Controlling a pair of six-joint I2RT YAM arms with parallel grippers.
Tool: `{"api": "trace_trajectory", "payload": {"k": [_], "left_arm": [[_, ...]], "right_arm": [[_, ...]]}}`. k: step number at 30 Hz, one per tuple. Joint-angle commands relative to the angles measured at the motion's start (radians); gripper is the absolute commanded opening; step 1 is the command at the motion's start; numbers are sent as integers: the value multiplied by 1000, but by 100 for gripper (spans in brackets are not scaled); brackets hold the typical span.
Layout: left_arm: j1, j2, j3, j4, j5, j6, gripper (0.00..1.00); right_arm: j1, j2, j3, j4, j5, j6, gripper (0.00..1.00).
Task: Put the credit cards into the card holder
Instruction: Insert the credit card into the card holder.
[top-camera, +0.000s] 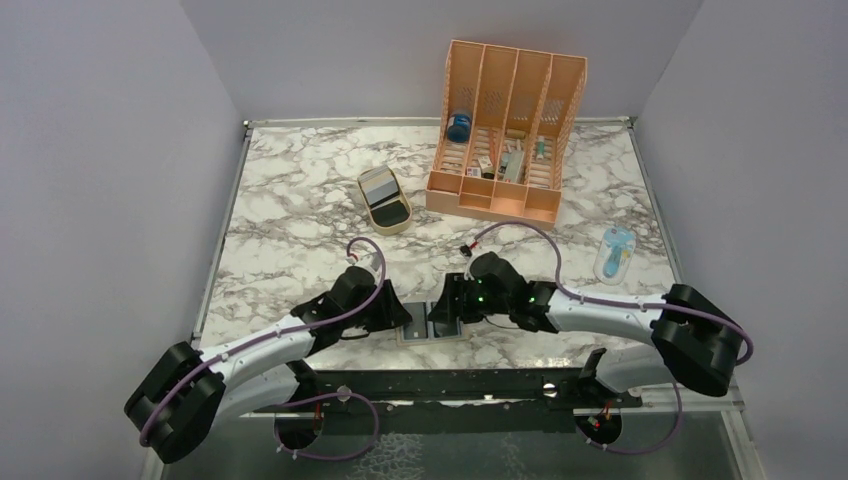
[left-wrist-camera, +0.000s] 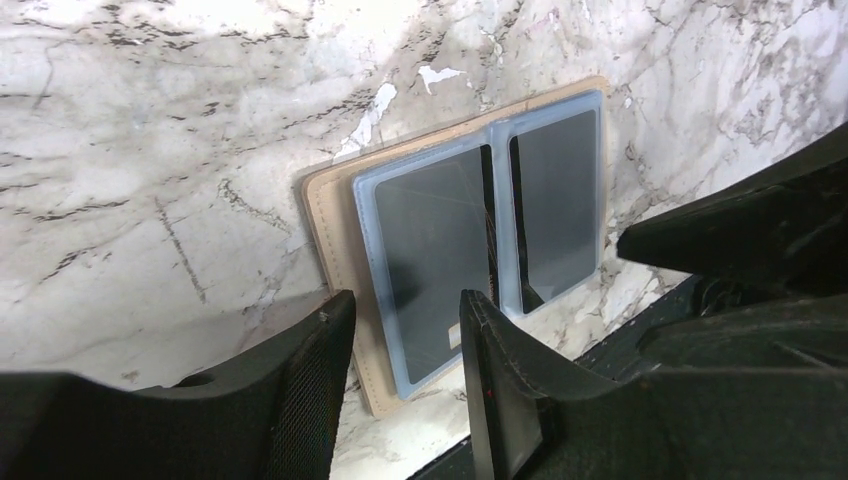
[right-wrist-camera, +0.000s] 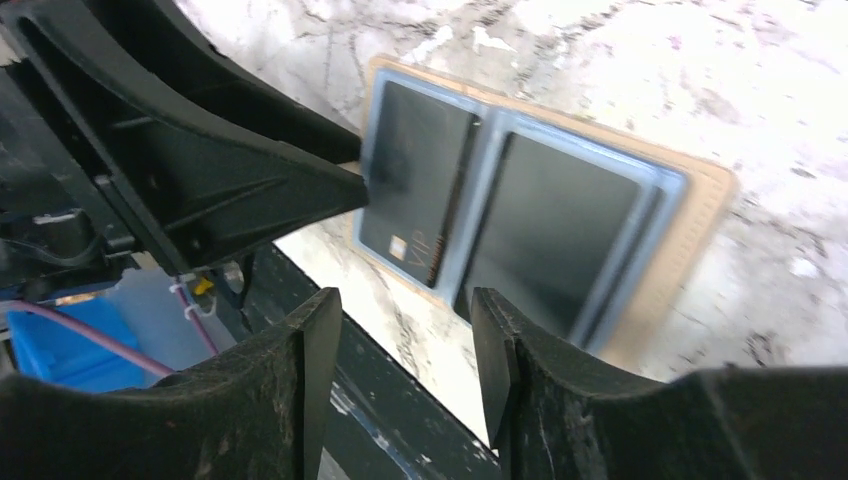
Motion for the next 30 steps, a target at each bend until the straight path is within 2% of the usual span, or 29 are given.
{"api": "trace_trajectory", "payload": {"k": [1,6,9,16,20,24,30], "left_arm": [[-2,-21,39,-155,-57,37,47],[-2,-35,100,-261,-109,91,53],[-2,-43,99,-263,-105,83,54],[-2,-63,104,-263,-65,74,54],[-2,-101,91,-281,-106,57,54],[-2,-95,76,-286,-125,64,53],[-2,-61,59,-272,-136,81,43]], "right_arm": [[4,-59,3,-183,122,-10,53],[4,-117,-58,-167,204,10,59],[4,-108,-59,-160,212,5,60],[4,-32,-44,-53,109,3,55],[3,7,-26,-41,100,-1,53],[3,32,-14,-43,106,-3,53],[3,41,6,-68,110,-3,52]]}}
